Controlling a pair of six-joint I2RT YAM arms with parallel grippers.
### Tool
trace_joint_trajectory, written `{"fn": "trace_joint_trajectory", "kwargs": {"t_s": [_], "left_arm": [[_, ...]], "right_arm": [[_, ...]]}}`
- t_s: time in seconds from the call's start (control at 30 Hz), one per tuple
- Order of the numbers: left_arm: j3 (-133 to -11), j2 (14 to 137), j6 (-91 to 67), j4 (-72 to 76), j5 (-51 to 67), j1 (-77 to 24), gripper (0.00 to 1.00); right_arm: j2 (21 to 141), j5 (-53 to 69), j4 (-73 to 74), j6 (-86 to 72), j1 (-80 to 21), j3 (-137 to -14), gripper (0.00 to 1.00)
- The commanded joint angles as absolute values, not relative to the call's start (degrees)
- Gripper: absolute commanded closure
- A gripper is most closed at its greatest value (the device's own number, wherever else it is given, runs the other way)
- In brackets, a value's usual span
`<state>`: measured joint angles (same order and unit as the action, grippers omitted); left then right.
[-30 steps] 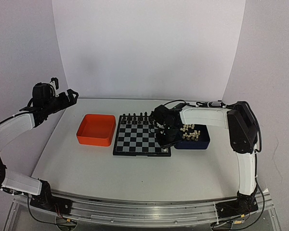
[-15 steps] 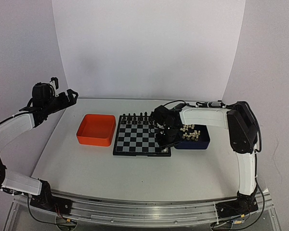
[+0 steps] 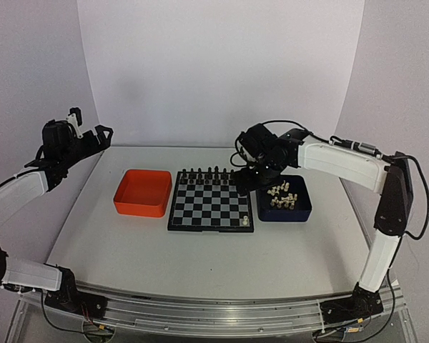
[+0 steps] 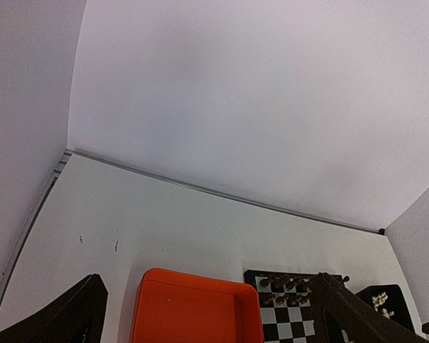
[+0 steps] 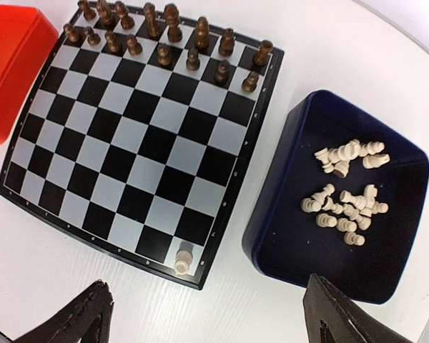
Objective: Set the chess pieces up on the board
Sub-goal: Pick up the chess piece from the storage box.
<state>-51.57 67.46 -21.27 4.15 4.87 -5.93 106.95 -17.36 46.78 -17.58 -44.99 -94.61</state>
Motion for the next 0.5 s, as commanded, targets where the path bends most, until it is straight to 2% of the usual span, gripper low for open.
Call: {"fn": "trace_joint_trajectory", "kwargs": {"t_s": [0.0,0.23,0.47], "left_arm": [[-52.2,68.8,-22.8,11.6,6.6,-6.0,0.0],[-53.8,73.8,-26.1,14.0,6.7,-6.0,0.0],[-54.6,76.9,-30.4,14.7,4.7,-6.0,0.0]], "right_arm": [[102.3,-19.9,46.9,-15.7,-41.4,-95.1,0.1],[99.4,-11.5,46.5,-17.3,-28.9,-91.9,0.11],[103.0,-4.4,46.5,-15.8,-19.3,-92.5,0.13]]}}
